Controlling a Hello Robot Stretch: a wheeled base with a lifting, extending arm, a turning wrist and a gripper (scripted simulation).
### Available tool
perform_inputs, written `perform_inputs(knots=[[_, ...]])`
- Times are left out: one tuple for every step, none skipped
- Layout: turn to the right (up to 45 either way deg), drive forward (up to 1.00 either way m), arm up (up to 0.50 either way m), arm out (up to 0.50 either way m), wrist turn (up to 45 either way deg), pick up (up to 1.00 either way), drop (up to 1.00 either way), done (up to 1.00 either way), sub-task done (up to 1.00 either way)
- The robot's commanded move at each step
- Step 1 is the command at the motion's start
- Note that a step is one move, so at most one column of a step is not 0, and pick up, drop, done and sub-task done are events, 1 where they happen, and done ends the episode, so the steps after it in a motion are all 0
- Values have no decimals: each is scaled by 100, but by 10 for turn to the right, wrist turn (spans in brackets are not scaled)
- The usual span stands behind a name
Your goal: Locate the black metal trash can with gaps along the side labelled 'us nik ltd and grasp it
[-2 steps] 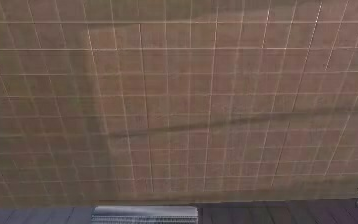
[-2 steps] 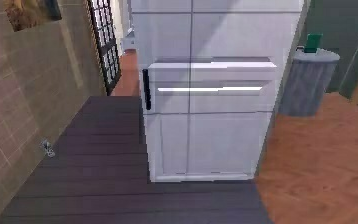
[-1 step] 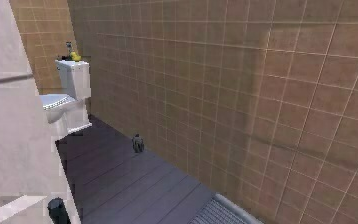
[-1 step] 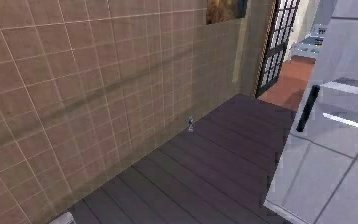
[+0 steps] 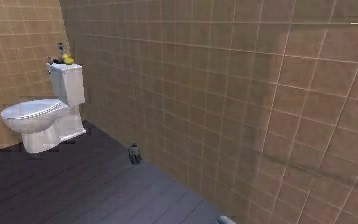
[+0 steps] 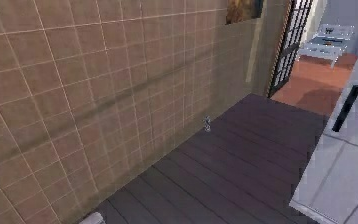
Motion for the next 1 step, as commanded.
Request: perform_inputs(knots=[[270, 0, 0, 0, 0, 0, 0, 0, 0]])
